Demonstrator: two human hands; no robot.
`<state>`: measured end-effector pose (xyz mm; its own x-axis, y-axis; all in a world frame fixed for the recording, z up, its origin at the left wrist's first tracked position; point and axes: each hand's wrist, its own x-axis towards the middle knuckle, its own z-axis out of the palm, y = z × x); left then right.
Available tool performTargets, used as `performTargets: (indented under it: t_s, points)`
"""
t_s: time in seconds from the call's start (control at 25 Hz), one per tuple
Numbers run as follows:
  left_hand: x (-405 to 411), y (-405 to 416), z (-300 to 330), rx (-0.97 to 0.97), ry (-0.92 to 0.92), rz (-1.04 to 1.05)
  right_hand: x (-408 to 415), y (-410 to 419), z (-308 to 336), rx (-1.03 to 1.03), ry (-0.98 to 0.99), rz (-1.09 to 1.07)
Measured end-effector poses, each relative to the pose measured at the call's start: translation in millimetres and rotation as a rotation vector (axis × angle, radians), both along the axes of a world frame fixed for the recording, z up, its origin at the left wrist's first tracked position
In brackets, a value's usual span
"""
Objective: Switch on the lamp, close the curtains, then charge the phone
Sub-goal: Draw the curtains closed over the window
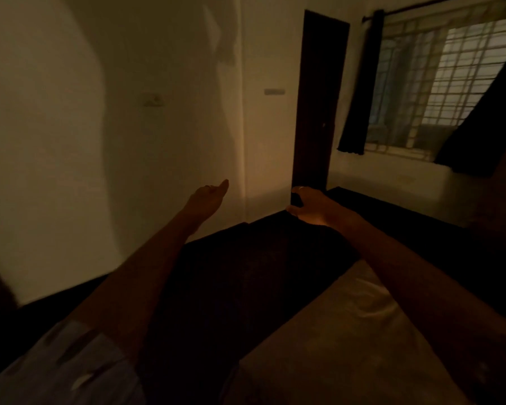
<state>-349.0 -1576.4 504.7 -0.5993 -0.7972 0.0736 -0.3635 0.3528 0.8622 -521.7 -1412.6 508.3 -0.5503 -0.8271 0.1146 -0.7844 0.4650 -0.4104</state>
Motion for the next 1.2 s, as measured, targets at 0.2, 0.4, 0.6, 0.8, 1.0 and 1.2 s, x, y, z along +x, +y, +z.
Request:
performTargets:
  t_s: [0.2, 0.4, 0.6, 0.8, 1.0, 1.2]
  points:
    - [-31, -96, -17, 0.008, 0.021, 0.022, -31, -102, -11, 0.001, 0.016, 0.043]
    - [-67, -209, -9, -0.035, 0.052, 0.007, -65, -216, -17, -0.029, 0.004, -0.003]
    - [-116, -333, 8, -0.012, 0.091, -0.069, -102, -327, -6, -0.079, -0.013, -0.081]
    - [-183, -409, 8, -0.027, 0.176, -0.115, -149, -393, -11, -0.096, -0.064, -0.163]
    - [-285, -470, 11, 0.035, 0.248, -0.249, -237, -428, -3, -0.16, -0.037, -0.282]
    - [-429, -526, 34, 0.102, 0.266, -0.381, -368, -459, 26, -0.187, 0.02, -0.402]
